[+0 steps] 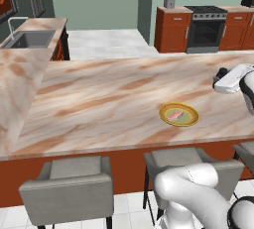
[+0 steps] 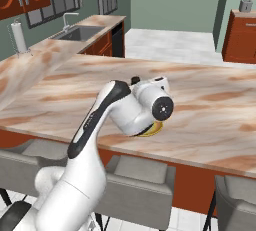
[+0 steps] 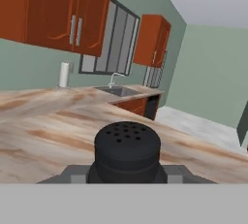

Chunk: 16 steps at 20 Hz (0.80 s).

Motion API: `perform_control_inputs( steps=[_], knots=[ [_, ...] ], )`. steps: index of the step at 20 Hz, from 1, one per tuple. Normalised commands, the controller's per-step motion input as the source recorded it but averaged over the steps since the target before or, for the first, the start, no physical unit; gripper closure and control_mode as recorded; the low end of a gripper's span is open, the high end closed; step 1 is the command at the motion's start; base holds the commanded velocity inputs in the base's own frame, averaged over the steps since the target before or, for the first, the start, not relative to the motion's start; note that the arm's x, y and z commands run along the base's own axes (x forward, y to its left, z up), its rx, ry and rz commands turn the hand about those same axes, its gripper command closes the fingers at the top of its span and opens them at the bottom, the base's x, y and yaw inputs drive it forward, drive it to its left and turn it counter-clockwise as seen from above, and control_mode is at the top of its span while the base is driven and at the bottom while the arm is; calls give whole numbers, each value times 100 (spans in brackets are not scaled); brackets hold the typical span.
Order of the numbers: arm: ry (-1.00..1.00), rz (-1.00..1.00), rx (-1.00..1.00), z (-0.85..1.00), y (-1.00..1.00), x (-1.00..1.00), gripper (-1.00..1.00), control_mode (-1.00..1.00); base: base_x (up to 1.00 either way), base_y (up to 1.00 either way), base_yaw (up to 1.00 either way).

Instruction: Retrieve the shaker from the cabinet and place it next the steak on a plate on the dining table.

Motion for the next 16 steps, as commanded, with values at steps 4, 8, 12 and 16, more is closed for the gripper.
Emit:
perform_control_inputs(
  steps=[4,8,12,16],
  knots=[
    [3,20,2,-22,-34,18,100,-100,0,0,0],
    [4,21,1,-39,-18,19,100,-100,0,0,0],
    [0,17,1,-32,-11,11,100,-100,0,0,0],
    [0,12,2,-24,-3,1,100,-100,0,0,0]
  ],
)
